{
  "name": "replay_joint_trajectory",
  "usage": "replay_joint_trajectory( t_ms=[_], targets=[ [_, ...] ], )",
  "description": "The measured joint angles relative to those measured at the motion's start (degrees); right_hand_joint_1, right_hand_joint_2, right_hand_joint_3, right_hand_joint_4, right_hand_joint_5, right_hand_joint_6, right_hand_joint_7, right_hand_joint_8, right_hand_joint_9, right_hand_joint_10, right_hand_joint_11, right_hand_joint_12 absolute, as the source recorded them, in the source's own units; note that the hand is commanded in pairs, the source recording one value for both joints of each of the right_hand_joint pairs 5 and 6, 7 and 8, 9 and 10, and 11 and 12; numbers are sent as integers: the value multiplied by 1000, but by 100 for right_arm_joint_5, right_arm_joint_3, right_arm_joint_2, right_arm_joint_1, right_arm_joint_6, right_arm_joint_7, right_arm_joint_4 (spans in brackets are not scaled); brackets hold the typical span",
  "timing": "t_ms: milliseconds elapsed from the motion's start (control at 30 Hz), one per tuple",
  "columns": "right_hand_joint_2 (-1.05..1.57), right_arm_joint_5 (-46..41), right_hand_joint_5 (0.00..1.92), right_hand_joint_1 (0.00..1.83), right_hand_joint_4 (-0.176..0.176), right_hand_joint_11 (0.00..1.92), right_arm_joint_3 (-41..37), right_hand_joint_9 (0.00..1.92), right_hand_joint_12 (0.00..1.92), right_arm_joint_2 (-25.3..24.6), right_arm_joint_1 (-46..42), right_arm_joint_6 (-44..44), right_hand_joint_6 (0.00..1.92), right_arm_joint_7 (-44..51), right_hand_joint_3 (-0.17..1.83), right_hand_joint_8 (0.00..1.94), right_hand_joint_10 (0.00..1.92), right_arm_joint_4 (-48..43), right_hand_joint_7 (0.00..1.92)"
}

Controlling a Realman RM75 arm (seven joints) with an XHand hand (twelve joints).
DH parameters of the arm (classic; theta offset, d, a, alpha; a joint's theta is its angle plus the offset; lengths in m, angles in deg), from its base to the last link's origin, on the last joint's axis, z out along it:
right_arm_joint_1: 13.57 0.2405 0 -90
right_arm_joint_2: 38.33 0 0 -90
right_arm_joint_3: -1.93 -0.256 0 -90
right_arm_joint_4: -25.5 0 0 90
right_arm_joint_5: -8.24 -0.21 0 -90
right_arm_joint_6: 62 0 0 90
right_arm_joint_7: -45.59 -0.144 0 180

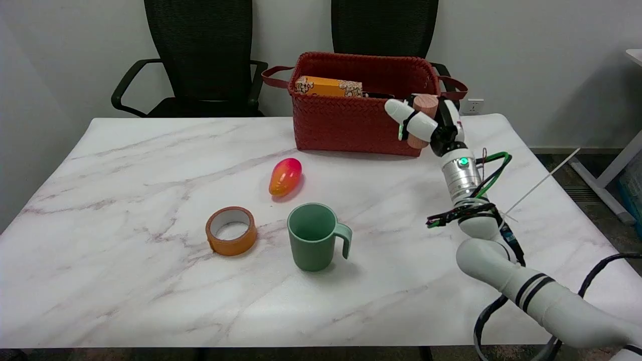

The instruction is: Place the wooden cylinder into the brown storage basket.

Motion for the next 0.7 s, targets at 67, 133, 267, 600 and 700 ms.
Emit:
replay_joint_trajectory(
  t_ms=[67, 133, 267, 600, 700],
  targets=[
    [861, 20, 1557, 987, 0, 1920, -7, 1783, 1920, 10, 108, 0, 1557, 7, -175, 1859, 1783, 47, 1859],
    [848, 43, 1542, 987, 0, 1920, -13, 1772, 1920, 17, 233, -1, 1542, 14, -175, 1854, 1772, 110, 1854],
    [808, 80, 1529, 981, 0, 1920, -15, 1734, 1920, 27, 470, -1, 1529, 25, -175, 1838, 1734, 265, 1838],
    [778, 248, 1512, 960, 0, 1920, 180, 1690, 1920, -16, 1370, -24, 1512, 36, -175, 1813, 1690, 1053, 1813],
    [779, 374, 1515, 956, 0, 1920, 257, 1681, 1920, -57, 1682, -29, 1515, 33, -175, 1812, 1681, 1369, 1812]
  ],
)
